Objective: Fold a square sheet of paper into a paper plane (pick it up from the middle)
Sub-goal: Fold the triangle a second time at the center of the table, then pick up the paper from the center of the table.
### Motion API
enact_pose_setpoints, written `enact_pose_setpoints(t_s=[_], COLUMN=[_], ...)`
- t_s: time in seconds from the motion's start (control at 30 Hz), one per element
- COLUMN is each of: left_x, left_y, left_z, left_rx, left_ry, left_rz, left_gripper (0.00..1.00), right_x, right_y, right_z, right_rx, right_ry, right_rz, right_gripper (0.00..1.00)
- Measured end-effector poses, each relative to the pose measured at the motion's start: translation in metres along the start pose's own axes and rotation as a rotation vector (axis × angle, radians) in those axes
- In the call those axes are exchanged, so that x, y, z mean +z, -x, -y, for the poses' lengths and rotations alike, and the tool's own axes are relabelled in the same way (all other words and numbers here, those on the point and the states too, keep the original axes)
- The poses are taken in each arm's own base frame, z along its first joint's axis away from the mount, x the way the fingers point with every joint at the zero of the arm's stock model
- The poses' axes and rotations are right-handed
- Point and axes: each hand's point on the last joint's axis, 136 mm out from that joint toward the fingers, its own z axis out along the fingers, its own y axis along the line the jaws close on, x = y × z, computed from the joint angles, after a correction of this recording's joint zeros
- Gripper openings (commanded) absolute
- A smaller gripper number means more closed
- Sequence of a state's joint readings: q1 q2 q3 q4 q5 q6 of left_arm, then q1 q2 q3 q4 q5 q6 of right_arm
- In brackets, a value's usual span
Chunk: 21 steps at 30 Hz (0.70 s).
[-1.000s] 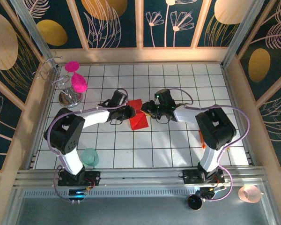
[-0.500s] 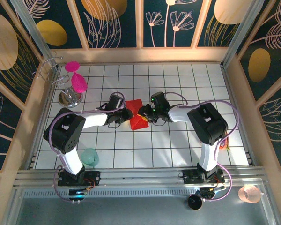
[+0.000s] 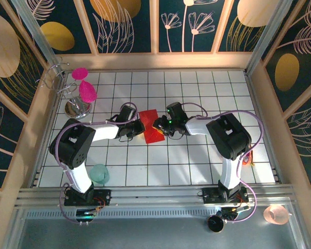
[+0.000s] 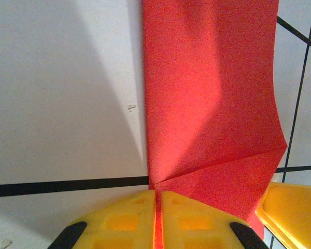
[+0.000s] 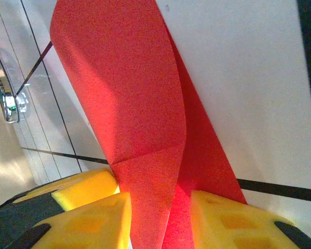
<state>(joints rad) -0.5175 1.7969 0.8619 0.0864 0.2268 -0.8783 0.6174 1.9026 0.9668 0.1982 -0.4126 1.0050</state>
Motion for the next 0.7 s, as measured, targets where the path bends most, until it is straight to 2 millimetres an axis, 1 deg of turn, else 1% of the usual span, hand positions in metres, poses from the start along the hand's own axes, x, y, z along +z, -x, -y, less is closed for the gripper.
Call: enact_pose_setpoints(t_s=[0.1,0.3,0.57,0.7], left_x=[0.0,0.0,0.0,0.0], left_y=[0.0,0.0,0.0,0.0], left_z=[0.0,0.0,0.0,0.0], left_rx=[-0.001,-0.001,-0.001,0.001], left_ry=[0.0,0.001,0.001,0.001], left_rz=[0.0,0.0,0.001,0.0], left_gripper=[0.1,0.09,0.1,0.12], right_x=[0.0,0.0,0.003,0.009], right_y=[0.0,-0.001,-0.011,-0.015], right_z=[-0.005,-0.021,-0.025,-0.02], right_rx=[-0.007,-0.039,-0.062,-0.07], right_ry=[0.019,0.089,0.108,0.093], right_rz=[0.0,-0.01,-0.031,-0.045], right_gripper=[0.3,0.27,0.23,0.18])
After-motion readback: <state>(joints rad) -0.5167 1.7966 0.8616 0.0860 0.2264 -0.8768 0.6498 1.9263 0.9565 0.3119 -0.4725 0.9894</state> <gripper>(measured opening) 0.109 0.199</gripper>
